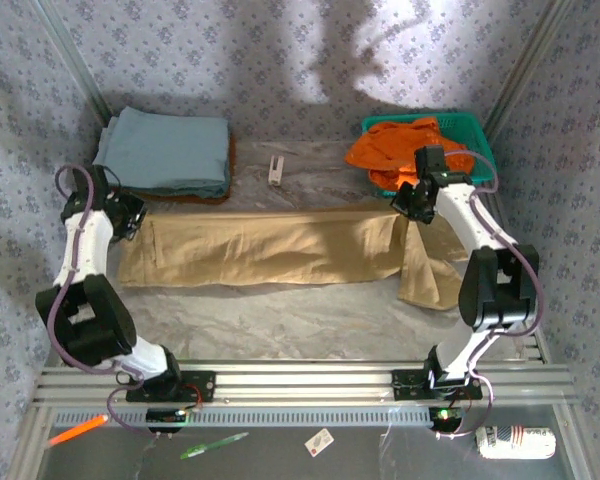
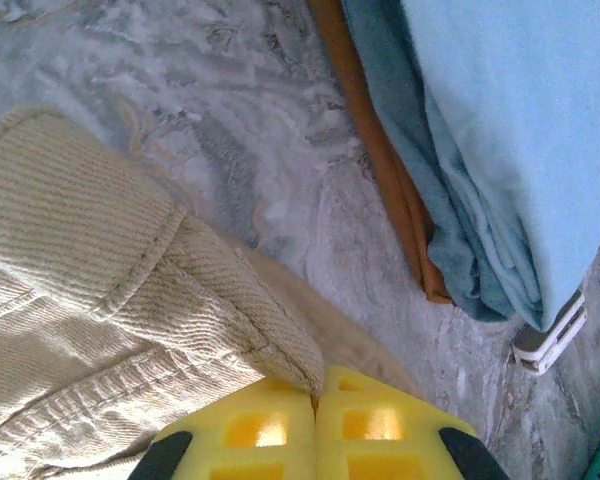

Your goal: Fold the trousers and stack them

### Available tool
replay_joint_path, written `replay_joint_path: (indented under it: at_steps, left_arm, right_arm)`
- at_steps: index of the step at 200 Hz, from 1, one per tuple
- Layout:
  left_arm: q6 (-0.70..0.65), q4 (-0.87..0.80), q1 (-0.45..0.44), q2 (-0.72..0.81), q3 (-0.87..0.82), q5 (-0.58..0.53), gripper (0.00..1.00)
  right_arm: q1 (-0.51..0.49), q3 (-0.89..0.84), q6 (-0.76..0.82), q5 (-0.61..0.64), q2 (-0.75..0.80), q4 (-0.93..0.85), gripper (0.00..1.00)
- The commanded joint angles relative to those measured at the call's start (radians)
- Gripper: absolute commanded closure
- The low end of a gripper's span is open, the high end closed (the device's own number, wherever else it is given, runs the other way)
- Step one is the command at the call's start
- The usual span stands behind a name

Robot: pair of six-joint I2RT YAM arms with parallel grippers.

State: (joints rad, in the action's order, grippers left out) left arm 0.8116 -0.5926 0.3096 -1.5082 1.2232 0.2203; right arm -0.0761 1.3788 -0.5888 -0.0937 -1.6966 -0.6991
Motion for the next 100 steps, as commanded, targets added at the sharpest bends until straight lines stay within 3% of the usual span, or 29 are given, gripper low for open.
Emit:
replay_joint_path:
  at_steps: [1, 100]
  left_arm:
    - [-0.029, 0.065, 0.005, -0.060, 0.075, -0.125, 1.00]
    - [-0.051, 0.052, -0.044, -0.243, 0.097, -0.180, 0.99]
  right_arm:
    - [0.042, 0.052, 0.039, 0.126, -0.043, -0.010, 1.00]
    - [0.049, 0.140, 0.055, 0.098, -0.197, 0.026, 1.00]
